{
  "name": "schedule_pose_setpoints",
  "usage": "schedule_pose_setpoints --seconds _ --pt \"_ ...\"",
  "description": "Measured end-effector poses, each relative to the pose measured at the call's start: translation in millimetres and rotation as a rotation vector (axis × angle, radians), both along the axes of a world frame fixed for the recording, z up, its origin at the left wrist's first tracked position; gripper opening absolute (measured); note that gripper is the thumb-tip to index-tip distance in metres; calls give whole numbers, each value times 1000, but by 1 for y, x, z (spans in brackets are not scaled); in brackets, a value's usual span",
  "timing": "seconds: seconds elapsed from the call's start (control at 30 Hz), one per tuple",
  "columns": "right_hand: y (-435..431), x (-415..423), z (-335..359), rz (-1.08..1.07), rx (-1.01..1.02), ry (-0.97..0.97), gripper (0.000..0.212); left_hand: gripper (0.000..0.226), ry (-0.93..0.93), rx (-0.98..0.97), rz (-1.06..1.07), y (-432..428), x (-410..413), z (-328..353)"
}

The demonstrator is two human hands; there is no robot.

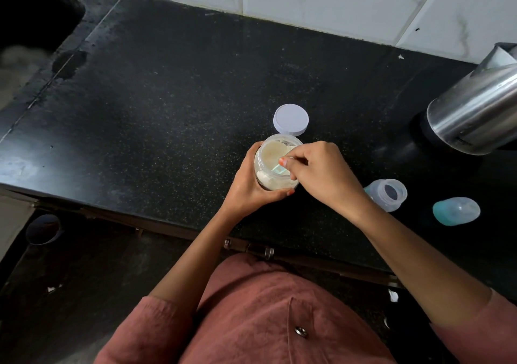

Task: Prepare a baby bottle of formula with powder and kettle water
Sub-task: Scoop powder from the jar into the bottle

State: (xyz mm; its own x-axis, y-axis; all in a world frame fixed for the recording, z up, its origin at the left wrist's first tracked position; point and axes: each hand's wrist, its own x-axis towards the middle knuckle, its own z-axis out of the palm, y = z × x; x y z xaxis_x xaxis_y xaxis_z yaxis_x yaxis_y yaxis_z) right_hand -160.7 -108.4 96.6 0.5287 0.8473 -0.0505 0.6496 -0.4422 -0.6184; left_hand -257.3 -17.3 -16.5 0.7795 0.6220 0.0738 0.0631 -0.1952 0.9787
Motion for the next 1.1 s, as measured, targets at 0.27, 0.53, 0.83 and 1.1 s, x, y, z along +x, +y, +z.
schedule_pose_setpoints --seconds 0.27,0.53,0.83,1.1 --pt "20 -3 4 24 -50 8 25 85 -4 -7 -5 -1 -1 0" --pt "34 -6 0 -91 -35 84 27 87 4 -4 -11 0 -1 -2" --pt "17 4 0 -145 47 160 34 82 3 -15 -18 0 -1 1" --pt "-14 19 -7 -403 149 488 24 83 17 13 -20 0 0 1"
